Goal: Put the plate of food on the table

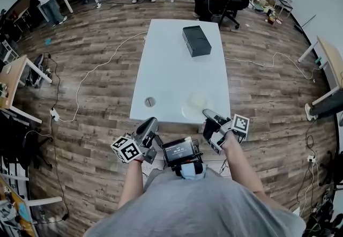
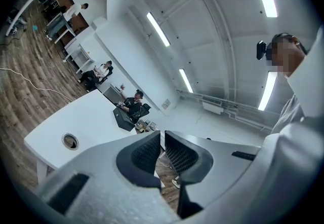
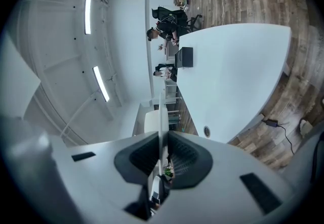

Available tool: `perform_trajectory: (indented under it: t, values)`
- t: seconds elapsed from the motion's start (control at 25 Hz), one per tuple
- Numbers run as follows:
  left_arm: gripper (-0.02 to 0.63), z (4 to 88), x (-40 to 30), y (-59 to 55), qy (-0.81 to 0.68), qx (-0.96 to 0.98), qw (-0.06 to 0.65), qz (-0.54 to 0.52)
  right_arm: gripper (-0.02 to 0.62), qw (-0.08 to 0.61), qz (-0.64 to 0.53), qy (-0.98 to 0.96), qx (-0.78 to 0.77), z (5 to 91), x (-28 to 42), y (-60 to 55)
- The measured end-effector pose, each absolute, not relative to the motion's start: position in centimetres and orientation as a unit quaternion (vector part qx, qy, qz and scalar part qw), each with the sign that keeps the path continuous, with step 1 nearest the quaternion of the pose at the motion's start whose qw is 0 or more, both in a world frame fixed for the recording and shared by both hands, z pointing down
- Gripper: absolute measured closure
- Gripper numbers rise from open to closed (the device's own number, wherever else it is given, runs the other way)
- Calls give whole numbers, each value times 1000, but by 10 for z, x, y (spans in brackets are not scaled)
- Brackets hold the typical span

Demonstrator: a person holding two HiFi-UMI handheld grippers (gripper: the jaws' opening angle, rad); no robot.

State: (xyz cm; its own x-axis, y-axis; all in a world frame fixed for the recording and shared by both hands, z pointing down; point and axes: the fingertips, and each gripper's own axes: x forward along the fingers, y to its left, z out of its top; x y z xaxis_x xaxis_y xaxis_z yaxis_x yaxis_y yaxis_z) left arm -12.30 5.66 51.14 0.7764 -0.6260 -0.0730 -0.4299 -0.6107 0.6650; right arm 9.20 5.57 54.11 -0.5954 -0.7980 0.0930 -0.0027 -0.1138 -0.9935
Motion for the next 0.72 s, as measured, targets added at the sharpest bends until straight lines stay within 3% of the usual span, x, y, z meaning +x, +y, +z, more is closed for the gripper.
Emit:
perform_trajectory:
  t: [0.72]
  values:
    - [575,507,-131,29,-285,882,345,-149,548,290,-665,600,-338,545,78,27]
